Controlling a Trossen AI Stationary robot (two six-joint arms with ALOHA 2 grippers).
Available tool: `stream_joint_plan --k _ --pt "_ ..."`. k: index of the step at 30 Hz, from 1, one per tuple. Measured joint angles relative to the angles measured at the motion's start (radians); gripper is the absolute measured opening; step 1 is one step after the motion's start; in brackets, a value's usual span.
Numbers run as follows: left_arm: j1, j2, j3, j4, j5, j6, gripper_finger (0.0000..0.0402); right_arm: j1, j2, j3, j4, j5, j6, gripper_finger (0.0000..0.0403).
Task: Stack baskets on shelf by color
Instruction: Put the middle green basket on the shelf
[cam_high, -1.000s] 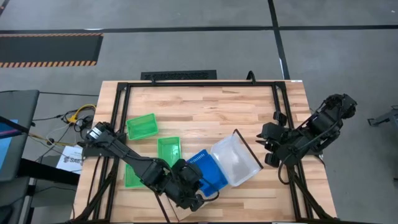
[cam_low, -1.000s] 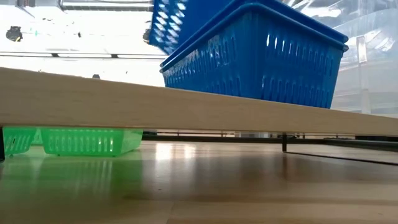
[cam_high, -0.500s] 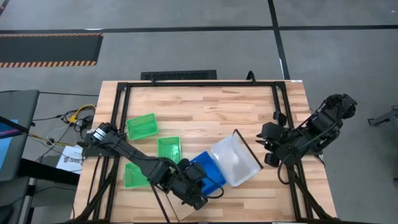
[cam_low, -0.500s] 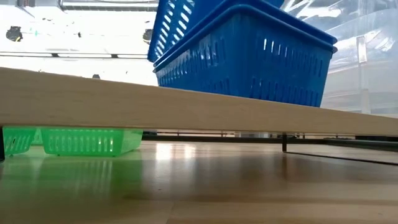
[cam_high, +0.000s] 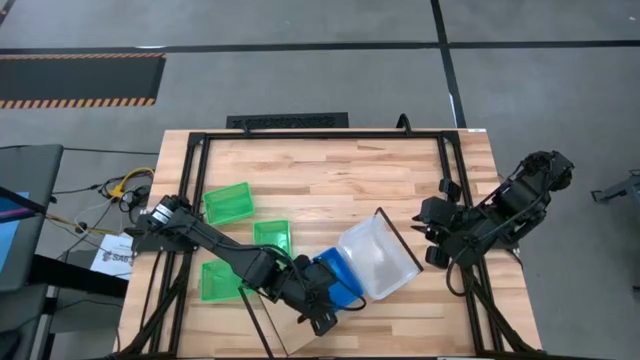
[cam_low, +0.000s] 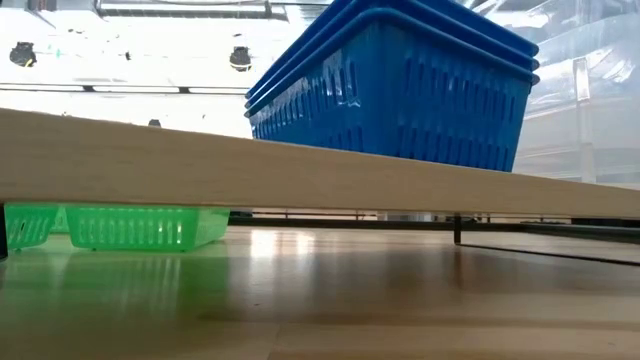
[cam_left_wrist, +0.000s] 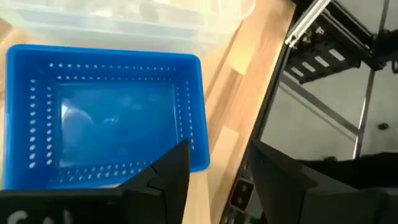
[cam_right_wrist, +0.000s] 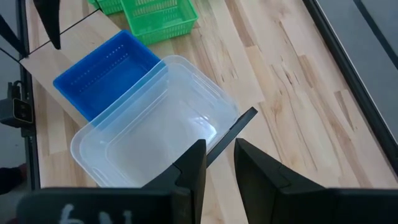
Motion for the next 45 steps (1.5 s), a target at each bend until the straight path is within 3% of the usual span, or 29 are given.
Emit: stream_joint_plan --k 3,10,15,18,22,27,32,37,45 --pt "-0.001 0.0 0.086 -0.104 -0.044 -0.001 0.0152 0.0 0.0 0.0 0.0 0.0 -0.002 0.0106" --pt "-0.009 -0.006 0.353 -0.715 -0.298 -0.026 0.0153 -0.002 0.0 0.0 0.0 0.0 0.001 0.0106" --pt "0.06 -0.071 0.28 -0.691 -0.272 0.158 0.0153 -0.015 -0.001 0.0 0.001 0.001 0.008 0.0106" --pt "0.124 -0.144 0.103 -0.665 -0.269 0.268 0.0153 -0.026 0.0 0.0 0.012 0.001 0.009 0.0106" --pt "0.248 -0.266 -0.154 -0.616 -0.188 0.362 0.0153 -0.045 0.0 0.0 0.013 0.002 0.01 0.0106" --pt "0.374 -0.442 -0.483 -0.376 -0.105 0.444 0.0153 -0.075 -0.001 0.0 0.016 0.002 0.019 0.0106" --pt "0.468 -0.574 -0.736 -0.173 -0.01 0.579 0.0153 -0.112 0.0 0.0 0.024 0.002 0.02 0.0106" --pt "0.533 -0.599 -0.887 -0.05 0.1 0.709 0.0153 -0.145 0.0 0.0 0.034 0.002 0.02 0.0106" --pt "0.553 -0.525 -0.938 0.038 0.106 0.818 0.0153 -0.176 0.0 0.0 0.037 0.002 0.02 0.0106"
